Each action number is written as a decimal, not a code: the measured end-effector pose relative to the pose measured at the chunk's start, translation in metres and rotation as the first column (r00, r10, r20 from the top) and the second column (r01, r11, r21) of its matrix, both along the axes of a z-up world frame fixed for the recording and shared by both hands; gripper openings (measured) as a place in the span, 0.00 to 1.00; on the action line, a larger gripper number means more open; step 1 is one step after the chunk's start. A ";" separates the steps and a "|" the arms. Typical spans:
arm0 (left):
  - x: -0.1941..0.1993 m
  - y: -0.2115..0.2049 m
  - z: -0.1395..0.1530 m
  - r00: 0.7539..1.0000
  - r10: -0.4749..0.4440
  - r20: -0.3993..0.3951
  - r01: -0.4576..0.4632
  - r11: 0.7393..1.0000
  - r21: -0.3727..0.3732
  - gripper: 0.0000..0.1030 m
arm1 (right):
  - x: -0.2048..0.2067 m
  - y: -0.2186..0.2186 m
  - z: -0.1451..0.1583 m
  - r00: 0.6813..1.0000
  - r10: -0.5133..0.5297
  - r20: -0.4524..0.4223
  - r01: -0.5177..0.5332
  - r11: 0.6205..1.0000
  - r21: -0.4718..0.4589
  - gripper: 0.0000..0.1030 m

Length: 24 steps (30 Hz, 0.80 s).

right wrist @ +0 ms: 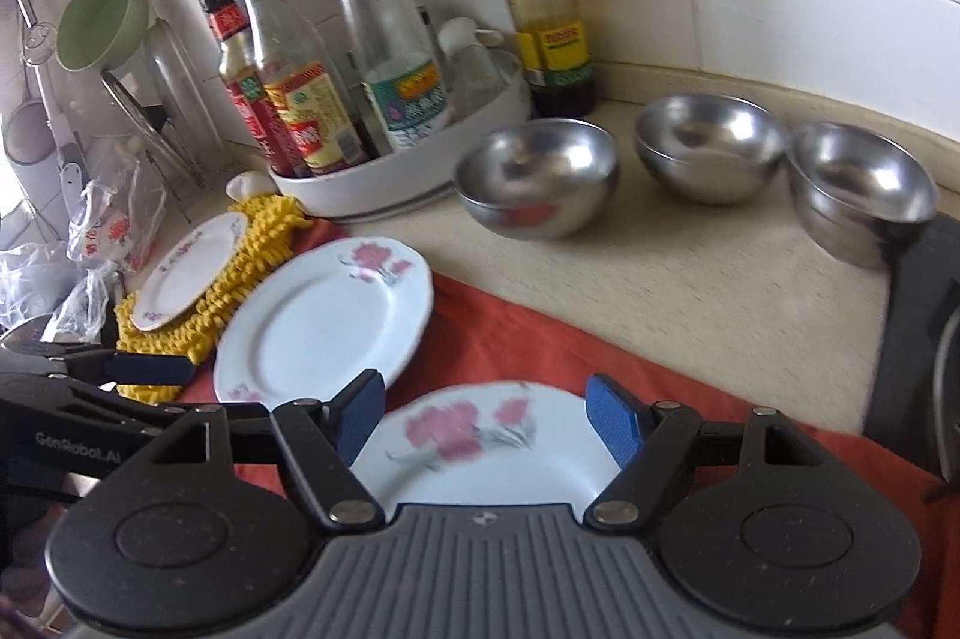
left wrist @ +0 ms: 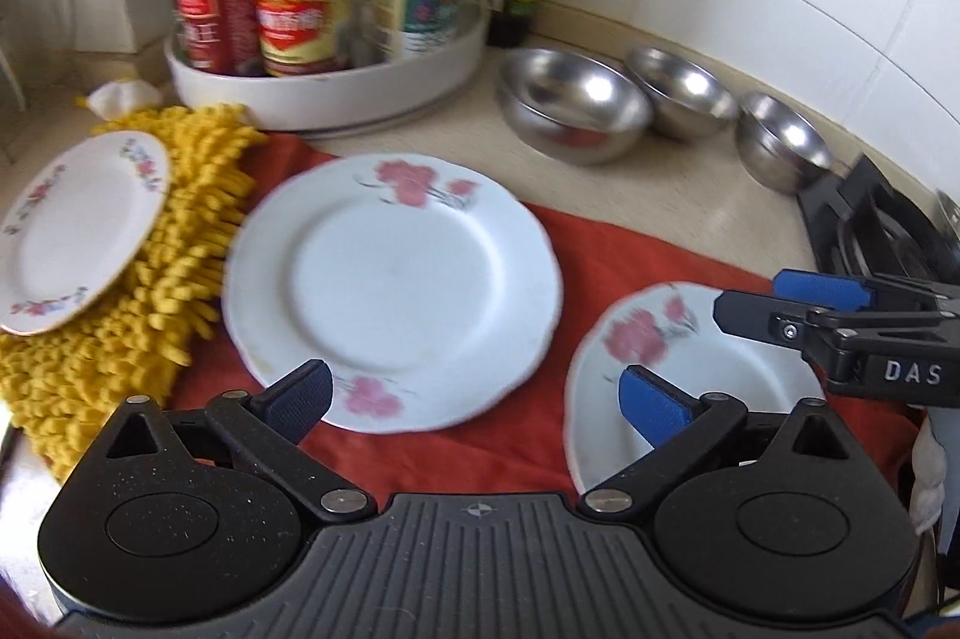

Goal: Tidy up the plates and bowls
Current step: 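Move the right gripper to the rim of the rose-printed white plate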

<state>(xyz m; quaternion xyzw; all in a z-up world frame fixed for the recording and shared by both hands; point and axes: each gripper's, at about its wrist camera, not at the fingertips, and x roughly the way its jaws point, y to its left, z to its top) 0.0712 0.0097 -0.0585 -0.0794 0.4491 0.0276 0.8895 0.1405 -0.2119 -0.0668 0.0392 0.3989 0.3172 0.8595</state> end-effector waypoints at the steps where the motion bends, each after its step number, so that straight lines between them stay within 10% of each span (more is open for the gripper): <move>1: 0.001 0.007 0.001 1.000 0.017 0.001 -0.017 1.000 -0.003 1.00 | 0.002 0.008 0.000 1.000 0.013 0.002 -0.013 1.000 0.003 0.70; 16: 0.019 0.065 -0.020 0.991 0.125 -0.048 -0.128 0.990 -0.060 0.99 | 0.043 0.087 -0.022 0.995 0.055 -0.077 -0.060 0.997 -0.055 0.69; 24: 0.032 0.071 -0.030 0.991 0.114 -0.069 -0.120 0.989 -0.084 0.98 | 0.056 0.102 -0.034 0.985 0.059 -0.165 -0.068 0.997 -0.046 0.53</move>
